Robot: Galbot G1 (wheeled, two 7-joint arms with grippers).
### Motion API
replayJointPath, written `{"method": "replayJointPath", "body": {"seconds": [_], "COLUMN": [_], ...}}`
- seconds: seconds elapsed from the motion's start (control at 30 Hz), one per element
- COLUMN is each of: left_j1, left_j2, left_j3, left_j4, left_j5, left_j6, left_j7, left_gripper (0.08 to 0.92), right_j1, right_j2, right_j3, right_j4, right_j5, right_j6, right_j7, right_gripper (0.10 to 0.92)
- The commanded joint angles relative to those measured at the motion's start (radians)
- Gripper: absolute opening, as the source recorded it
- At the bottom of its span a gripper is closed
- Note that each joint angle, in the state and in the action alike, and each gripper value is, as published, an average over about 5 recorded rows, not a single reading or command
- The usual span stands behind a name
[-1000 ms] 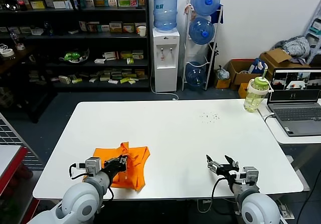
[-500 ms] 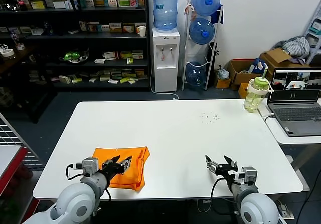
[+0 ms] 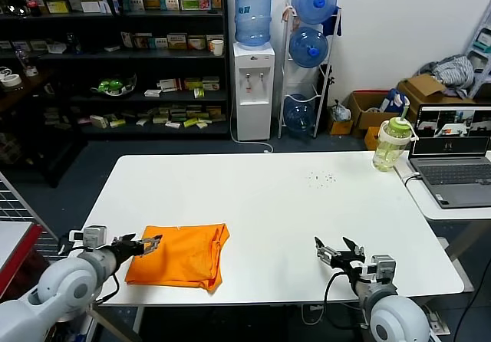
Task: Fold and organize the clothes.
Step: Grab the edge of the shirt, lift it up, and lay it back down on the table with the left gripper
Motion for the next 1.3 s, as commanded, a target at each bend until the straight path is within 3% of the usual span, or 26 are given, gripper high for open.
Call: {"method": "replayJointPath", "body": {"seconds": [0.03,0.33,1.1,1.3], "left_j1": [-0.030,-0.095,-0.080,-0.072], "left_j2": [0.113,0.075,0.019,0.011], "left_j3": [-0.012,0.022,0.052,0.056], "left_j4": [0.237,0.238,0.224,0.218], "left_j5": [-0.030,-0.020,0.033,0.039], "left_j6": [0.068,0.091,0.095,0.095], "left_j7": [0.328,0.348,0.326,0.322], "left_gripper": [0.823,0.823,0.822,0.721], "right_j1": [-0.007,-0.010,-0.015,-0.018], "right_j2": [-0.006,-0.003,0.005,0.004], "right_j3": [0.010,0.012,0.010,0.012], "right_j4": [0.004,0.002,0.001,0.003], "right_j5": [0.003,0.003,0.001,0.001], "right_j6": [0.000,-0.001,-0.002,-0.002], "right_j7": [0.000,0.001,0.003,0.003], "right_gripper": [0.823,0.823,0.823,0.823]}}
